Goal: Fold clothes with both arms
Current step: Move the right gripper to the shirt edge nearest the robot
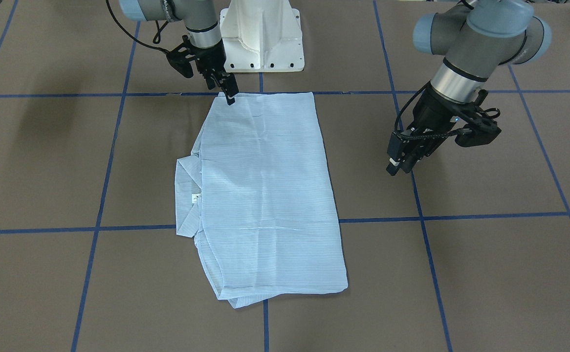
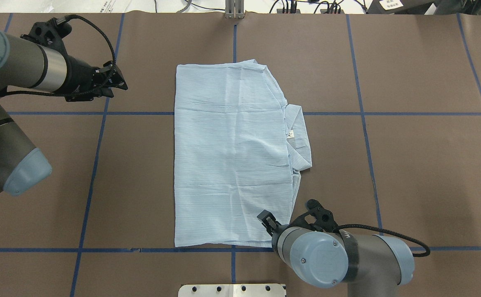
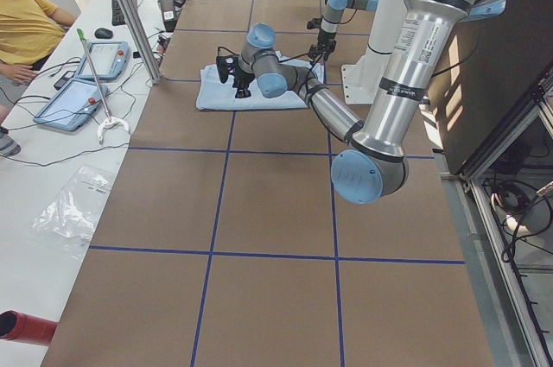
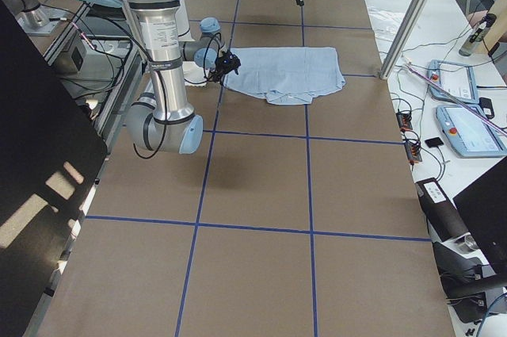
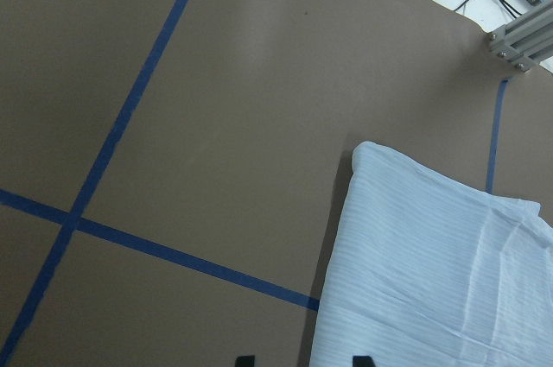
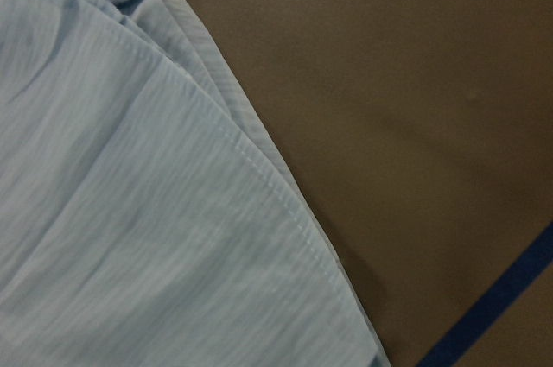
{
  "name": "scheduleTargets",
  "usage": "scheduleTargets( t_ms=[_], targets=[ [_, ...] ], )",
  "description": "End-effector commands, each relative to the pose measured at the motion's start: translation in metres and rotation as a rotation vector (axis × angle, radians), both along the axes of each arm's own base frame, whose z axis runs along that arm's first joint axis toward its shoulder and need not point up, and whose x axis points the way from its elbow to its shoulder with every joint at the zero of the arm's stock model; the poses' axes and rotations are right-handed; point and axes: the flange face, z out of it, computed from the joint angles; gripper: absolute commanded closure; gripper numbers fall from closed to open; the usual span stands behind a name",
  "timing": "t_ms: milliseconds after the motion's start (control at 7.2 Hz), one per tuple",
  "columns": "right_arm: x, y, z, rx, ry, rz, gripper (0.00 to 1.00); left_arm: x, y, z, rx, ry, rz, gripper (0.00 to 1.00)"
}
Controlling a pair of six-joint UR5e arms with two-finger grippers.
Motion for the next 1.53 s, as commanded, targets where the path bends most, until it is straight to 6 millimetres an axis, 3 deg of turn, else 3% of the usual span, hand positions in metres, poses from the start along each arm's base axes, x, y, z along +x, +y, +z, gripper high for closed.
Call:
scheduleTargets(
  t_ms=[0, 556, 695, 834, 1251, 1389],
  targets=[
    [-0.003, 0.002, 0.004, -0.003, 0.007, -0.002, 0.04, 0.000, 0.000, 0.000, 0.001, 0.001, 0.000, 0.52],
    [-0.010, 0.004, 0.012, -0.016, 0.021, 0.003, 0.07, 0.000, 0.000, 0.000, 0.000, 0.000, -0.002, 0.52],
    [-0.010, 0.004, 0.012, -0.016, 0.021, 0.003, 0.16, 0.000, 0.000, 0.000, 0.000, 0.000, -0.002, 0.52],
    [-0.010, 0.004, 0.014, -0.018, 0.026, 0.004, 0.34, 0.000, 0.000, 0.000, 0.000, 0.000, -0.002, 0.52],
    [-0.010, 0.004, 0.015, -0.030, 0.027, 0.014, 0.46, -0.001, 0.000, 0.000, 0.001, 0.001, -0.003, 0.52],
    [-0.012, 0.008, 0.012, -0.038, 0.021, 0.016, 0.64, -0.003, 0.001, -0.004, 0.006, 0.005, -0.005, 0.53]
  ],
)
